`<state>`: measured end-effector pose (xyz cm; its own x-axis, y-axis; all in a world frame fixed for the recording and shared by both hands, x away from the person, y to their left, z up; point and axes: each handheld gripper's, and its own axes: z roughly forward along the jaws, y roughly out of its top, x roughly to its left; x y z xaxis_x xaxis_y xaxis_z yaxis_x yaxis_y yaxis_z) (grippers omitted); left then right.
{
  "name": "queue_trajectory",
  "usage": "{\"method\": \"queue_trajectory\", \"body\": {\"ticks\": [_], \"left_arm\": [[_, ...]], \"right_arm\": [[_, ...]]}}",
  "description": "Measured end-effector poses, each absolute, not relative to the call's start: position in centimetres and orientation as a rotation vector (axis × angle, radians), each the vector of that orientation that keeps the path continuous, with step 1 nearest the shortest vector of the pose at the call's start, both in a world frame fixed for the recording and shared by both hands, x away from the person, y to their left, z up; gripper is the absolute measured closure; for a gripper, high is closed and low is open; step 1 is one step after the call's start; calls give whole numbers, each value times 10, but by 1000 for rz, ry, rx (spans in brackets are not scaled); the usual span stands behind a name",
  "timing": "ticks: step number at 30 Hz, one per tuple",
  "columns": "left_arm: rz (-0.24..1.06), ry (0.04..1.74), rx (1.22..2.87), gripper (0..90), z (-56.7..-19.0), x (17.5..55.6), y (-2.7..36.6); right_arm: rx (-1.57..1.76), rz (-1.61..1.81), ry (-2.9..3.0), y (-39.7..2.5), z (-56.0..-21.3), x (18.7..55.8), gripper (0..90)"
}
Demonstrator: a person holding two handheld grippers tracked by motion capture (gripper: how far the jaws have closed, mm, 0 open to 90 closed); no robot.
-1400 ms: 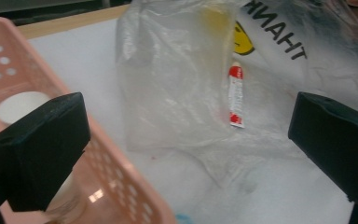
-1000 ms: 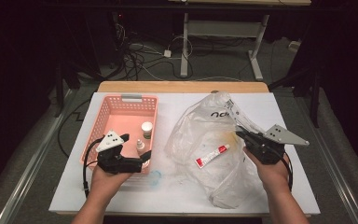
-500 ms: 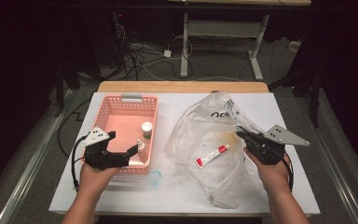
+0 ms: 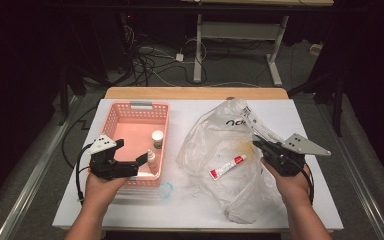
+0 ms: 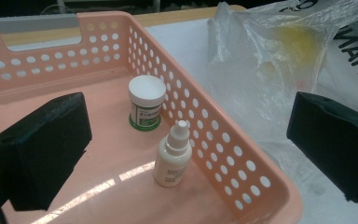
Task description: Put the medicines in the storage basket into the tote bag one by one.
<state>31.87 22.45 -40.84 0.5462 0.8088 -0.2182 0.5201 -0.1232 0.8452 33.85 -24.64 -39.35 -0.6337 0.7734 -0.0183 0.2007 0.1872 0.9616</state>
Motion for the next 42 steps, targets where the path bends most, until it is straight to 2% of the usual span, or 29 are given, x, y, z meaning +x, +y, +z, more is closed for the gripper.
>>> {"method": "queue_trajectory", "body": {"ticks": [7,21,29,37,42], "left_arm": [[378,1089,1784,0,-399,332,215],[342,1175,1852,42,-408,391,212],[288,1206,1931,141,-417,418,208],[155,1218,2002,207,-430,440,202],[161,1217,2063,259,-436,446,195]], "right_arm": [[915,1471,1951,-248,-392,338,900],[921,1466,1952,-248,-393,339,900],[926,1470,1951,-249,-393,340,900],[934,1474,1946,-251,-393,340,900],[940,1475,1945,-251,-393,341,900]]}}
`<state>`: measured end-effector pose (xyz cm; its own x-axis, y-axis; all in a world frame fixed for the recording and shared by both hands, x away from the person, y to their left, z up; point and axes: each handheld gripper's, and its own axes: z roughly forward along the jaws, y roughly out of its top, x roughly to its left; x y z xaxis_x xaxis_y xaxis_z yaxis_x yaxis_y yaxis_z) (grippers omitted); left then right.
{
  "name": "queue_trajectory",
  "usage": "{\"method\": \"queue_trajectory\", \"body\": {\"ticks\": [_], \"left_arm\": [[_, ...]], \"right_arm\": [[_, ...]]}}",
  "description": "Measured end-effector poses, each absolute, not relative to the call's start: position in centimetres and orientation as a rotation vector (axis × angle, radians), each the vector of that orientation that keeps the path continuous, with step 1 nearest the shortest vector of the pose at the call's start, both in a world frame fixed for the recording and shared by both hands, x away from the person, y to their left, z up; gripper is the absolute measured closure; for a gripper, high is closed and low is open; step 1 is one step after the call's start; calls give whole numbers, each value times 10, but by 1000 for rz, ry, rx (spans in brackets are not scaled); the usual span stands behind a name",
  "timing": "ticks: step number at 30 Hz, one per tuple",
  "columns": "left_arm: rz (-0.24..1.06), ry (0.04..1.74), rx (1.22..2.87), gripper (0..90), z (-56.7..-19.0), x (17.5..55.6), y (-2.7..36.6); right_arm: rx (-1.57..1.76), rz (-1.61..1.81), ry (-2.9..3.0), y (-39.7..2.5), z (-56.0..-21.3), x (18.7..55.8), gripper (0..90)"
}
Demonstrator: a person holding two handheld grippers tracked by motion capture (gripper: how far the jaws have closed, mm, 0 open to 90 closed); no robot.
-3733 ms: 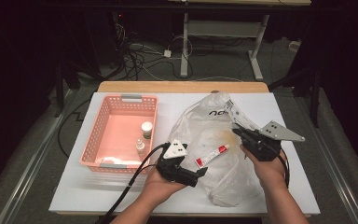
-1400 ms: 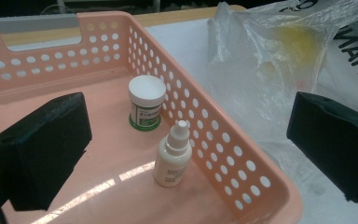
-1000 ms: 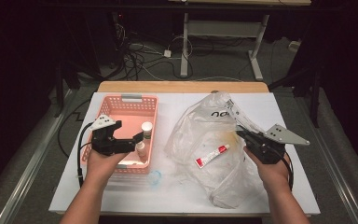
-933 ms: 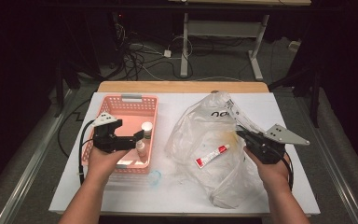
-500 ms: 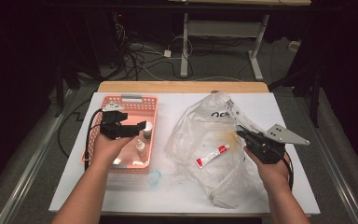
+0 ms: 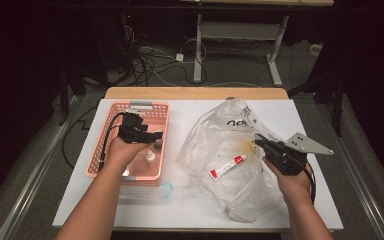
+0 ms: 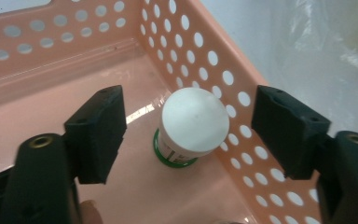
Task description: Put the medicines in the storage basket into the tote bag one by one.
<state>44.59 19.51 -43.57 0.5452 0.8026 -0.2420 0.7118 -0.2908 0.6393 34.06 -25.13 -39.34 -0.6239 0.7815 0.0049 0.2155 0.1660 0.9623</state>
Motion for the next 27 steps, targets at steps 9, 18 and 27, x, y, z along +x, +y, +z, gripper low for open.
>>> {"method": "queue_trajectory", "body": {"ticks": [9,18,27], "left_arm": [[110,1218,2123,332,-446,457,191],[113,1225,2158,380,-451,463,188],[145,1252,2183,403,-454,468,182]], "right_arm": [[939,1478,1942,-254,-394,341,900],[951,1479,1940,-255,-395,342,900],[945,1474,1947,-254,-395,342,900]]}}
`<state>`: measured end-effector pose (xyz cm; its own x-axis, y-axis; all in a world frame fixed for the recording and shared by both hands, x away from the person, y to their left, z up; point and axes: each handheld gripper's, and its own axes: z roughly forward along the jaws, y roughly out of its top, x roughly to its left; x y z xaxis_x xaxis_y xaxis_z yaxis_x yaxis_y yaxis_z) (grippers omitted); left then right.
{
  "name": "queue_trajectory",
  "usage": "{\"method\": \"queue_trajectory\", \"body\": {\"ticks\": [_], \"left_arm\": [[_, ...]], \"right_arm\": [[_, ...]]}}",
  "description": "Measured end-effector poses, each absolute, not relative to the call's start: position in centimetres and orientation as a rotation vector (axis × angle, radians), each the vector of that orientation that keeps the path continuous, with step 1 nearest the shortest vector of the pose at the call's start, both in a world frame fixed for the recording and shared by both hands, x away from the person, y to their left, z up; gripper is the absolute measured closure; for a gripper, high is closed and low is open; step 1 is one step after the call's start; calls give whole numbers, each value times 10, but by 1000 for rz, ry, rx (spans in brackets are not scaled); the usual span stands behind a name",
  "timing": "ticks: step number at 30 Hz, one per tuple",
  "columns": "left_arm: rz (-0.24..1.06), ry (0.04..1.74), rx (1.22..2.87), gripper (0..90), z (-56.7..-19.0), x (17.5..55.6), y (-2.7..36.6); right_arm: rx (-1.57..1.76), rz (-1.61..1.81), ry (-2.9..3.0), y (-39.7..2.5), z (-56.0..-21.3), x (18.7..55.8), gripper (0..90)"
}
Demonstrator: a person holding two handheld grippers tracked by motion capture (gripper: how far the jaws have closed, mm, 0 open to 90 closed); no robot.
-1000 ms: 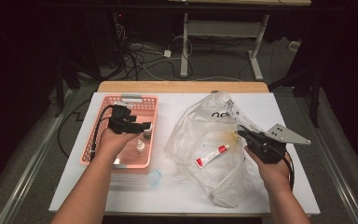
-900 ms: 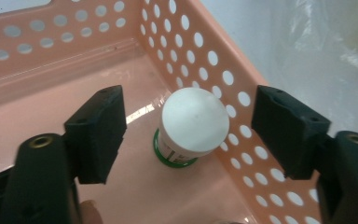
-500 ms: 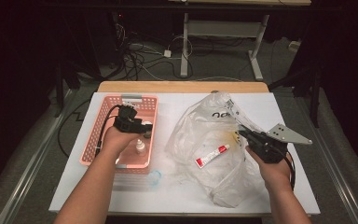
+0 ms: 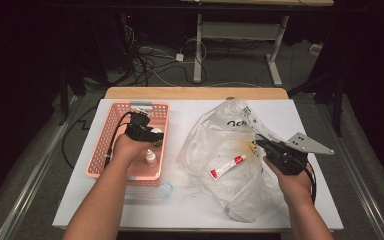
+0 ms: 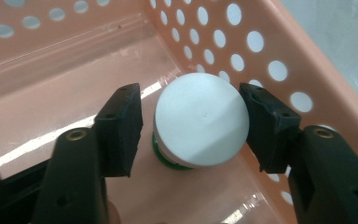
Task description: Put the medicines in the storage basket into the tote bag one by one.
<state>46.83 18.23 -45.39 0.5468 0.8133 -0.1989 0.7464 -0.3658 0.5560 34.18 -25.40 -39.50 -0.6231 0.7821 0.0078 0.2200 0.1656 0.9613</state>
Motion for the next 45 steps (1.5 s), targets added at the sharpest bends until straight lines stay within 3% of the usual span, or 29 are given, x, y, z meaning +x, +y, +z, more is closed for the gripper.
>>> {"method": "queue_trajectory", "body": {"ticks": [4,19,45], "left_arm": [[169,1249,2196,472,-454,469,179],[252,1290,2158,483,-438,459,189],[380,1294,1973,484,-405,377,223]], "right_arm": [[948,1473,1950,-253,-396,342,900],[949,1473,1945,-255,-395,341,900],[939,1471,1944,-253,-393,339,900]]}}
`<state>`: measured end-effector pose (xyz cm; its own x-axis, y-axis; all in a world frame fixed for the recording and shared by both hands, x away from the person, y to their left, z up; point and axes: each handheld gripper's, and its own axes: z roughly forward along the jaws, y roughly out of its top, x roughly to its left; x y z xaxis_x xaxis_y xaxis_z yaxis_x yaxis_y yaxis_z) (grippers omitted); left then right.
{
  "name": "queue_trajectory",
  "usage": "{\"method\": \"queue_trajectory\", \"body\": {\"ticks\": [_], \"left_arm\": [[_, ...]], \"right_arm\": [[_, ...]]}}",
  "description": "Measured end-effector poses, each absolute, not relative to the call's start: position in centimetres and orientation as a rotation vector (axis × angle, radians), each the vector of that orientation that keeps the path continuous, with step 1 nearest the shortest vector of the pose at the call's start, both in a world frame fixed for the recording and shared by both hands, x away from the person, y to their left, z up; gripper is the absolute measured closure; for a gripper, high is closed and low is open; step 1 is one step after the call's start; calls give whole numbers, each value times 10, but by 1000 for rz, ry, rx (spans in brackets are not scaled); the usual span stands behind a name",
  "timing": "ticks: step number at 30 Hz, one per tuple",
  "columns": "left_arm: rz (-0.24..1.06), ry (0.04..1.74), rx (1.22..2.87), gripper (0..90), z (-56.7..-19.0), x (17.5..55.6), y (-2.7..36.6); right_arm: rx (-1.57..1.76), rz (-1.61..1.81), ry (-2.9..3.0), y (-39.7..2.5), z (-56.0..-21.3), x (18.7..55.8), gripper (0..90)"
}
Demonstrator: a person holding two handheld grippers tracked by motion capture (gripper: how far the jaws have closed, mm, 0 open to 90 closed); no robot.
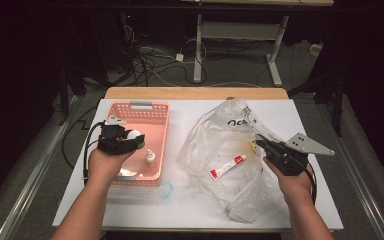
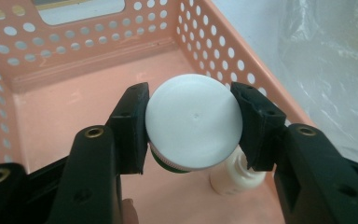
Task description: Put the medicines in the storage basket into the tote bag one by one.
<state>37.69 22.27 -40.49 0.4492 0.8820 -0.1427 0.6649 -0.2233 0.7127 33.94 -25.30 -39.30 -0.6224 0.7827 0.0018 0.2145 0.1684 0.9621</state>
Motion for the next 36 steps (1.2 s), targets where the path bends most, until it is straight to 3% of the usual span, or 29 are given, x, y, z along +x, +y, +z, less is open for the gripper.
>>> {"method": "queue_trajectory", "body": {"ticks": [18,36], "left_arm": [[466,1174,1922,484,-409,320,220],[432,1136,1886,484,-416,303,231]], "right_arm": [[929,1461,1959,-250,-394,339,900],[924,1461,1950,-254,-393,338,900]]}}
